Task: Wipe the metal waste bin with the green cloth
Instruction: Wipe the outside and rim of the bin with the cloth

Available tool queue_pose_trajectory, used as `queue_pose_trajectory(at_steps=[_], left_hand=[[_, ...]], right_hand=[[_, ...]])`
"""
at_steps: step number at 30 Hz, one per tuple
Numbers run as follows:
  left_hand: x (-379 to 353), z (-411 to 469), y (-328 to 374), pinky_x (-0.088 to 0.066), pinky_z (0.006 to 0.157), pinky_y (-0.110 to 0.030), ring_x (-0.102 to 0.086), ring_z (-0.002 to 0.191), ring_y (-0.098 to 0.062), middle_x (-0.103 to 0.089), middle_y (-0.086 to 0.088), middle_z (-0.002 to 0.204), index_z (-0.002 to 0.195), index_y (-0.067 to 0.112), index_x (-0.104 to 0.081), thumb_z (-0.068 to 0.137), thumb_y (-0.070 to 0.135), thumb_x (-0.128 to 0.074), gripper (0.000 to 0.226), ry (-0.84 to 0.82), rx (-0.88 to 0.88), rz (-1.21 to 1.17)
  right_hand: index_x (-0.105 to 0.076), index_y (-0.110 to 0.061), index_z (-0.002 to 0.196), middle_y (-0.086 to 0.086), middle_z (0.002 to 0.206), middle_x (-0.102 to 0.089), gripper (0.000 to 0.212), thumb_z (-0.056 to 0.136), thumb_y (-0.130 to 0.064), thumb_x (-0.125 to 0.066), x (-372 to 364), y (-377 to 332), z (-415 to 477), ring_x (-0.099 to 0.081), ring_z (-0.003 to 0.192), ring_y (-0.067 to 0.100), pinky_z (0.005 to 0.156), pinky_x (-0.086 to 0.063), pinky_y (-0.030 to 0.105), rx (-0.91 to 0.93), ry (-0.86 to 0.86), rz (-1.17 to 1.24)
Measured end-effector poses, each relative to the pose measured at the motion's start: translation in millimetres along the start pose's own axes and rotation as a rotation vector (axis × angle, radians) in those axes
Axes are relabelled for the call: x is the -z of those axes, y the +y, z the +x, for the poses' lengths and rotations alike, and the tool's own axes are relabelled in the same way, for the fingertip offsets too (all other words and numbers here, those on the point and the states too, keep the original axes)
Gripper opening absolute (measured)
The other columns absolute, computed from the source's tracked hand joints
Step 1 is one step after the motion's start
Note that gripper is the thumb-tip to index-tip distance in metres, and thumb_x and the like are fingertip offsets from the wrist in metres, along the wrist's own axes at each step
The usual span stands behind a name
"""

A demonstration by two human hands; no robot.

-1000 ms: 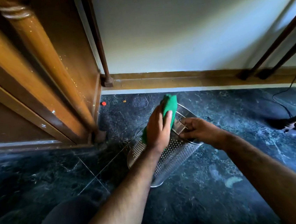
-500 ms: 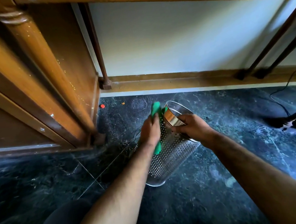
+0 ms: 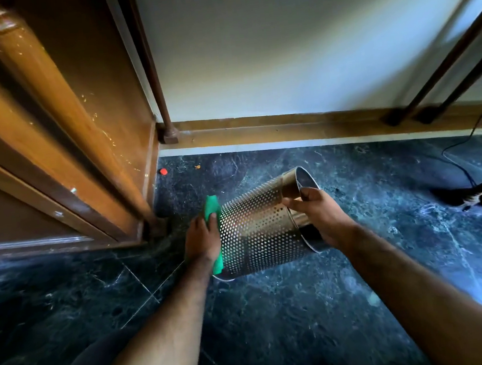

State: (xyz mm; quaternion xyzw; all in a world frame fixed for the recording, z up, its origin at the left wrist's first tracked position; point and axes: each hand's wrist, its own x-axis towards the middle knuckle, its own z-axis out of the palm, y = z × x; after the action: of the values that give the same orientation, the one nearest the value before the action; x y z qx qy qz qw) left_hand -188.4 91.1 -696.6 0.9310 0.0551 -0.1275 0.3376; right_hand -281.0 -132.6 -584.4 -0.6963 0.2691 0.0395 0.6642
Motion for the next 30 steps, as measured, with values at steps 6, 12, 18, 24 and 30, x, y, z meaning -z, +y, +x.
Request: queue_pose_trajectory(at_steps=[6, 12, 18, 24, 30], left_hand=[[16, -3, 73, -0.048, 0.092, -0.038, -0.063, 0.118, -0.039, -0.063, -0.024, 0.133, 0.131, 0.006, -0.06, 0.105, 0.045, -0.036, 0.053, -0.207, -0.03, -0.141], [13, -25, 126, -0.054, 0.084, -0.036, -0.067, 0.103, -0.025, -0.071, -0.008, 0.115, 0.12, 0.017, -0.066, 0.099, 0.05, -0.043, 0.045, -0.137, -0.428, -0.351], [-12, -29, 36, -0.05, 0.079, -0.04, -0.067, 0.097, -0.036, -0.071, -0.018, 0.107, 0.111, 0.007, -0.068, 0.1, 0.048, -0.039, 0.051, -0.076, -0.328, -0.132], [-5, 1, 25, -0.044, 0.106, -0.039, -0.058, 0.127, -0.038, -0.059, -0.027, 0.138, 0.13, 0.001, -0.061, 0.103, 0.05, -0.032, 0.063, -0.309, 0.191, -0.077], [16, 0, 124, -0.053, 0.099, -0.042, -0.068, 0.111, -0.028, -0.07, -0.01, 0.128, 0.123, 0.022, -0.069, 0.077, 0.081, -0.047, 0.078, -0.286, 0.071, -0.498]], right_hand=[[-0.071, -0.01, 0.091, -0.001, 0.074, -0.077, 0.011, 0.088, -0.001, -0.067, -19, -9, -9, -0.07, 0.062, 0.011, 0.055, -0.056, 0.024, 0.085, -0.144, 0.001], [-0.061, 0.006, 0.109, 0.007, 0.091, -0.076, 0.026, 0.084, 0.012, -0.066, 9, -4, -16, -0.071, 0.076, 0.01, 0.067, -0.058, 0.02, 0.013, -0.38, -0.103], [-0.07, -0.002, 0.096, 0.006, 0.077, -0.073, 0.018, 0.08, 0.005, -0.072, 11, -10, -13, -0.068, 0.058, 0.013, 0.053, -0.055, 0.026, 0.015, -0.107, -0.15], [-0.071, -0.007, 0.099, 0.014, 0.091, -0.077, 0.02, 0.081, 0.003, -0.073, 8, -1, -18, -0.074, 0.079, 0.025, 0.067, -0.06, 0.032, 0.018, -0.224, -0.09], [-0.072, -0.016, 0.097, -0.001, 0.089, -0.079, 0.029, 0.082, 0.009, -0.069, 7, -8, -20, -0.074, 0.086, 0.013, 0.078, -0.061, 0.026, 0.07, -0.405, -0.246]])
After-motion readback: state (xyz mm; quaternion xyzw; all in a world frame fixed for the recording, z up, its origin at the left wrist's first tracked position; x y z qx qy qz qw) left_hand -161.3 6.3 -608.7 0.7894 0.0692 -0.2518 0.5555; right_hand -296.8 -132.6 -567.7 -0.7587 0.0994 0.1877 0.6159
